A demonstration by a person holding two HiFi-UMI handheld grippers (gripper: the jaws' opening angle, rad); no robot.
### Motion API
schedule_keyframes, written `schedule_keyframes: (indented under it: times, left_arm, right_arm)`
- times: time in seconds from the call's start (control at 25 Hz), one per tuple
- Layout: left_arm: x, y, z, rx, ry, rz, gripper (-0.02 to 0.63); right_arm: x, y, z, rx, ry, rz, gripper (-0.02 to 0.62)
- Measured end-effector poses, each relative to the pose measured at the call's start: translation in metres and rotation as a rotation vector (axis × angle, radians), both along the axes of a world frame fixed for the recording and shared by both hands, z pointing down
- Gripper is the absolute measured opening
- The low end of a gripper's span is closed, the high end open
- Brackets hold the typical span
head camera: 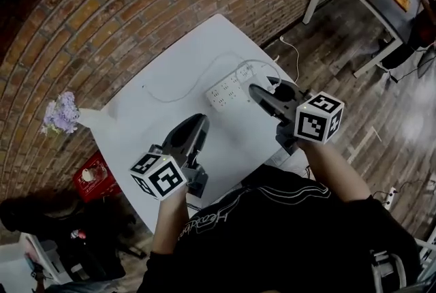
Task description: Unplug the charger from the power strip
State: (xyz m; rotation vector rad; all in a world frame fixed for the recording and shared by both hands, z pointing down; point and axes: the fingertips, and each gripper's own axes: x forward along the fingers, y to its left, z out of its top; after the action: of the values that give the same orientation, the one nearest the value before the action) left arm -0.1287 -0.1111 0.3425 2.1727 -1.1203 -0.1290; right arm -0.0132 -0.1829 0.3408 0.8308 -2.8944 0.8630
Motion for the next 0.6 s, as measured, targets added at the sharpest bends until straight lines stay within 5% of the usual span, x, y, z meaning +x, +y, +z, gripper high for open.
schedule_keyframes:
  times: [0.24, 0.6]
  left_arm:
    - [0.021, 0.049, -0.034, 0.095, -0.014, 0.081, 0.025]
    - [0.032, 0.097, -0.035, 0.142, -0.028, 0.139, 0.021]
  right_arm:
    - [0.009, 0.055, -0.018, 0.055, -0.009, -0.032, 0.118]
    - [0.005, 0.120, -0.011, 0.004, -0.076, -0.078, 0.118]
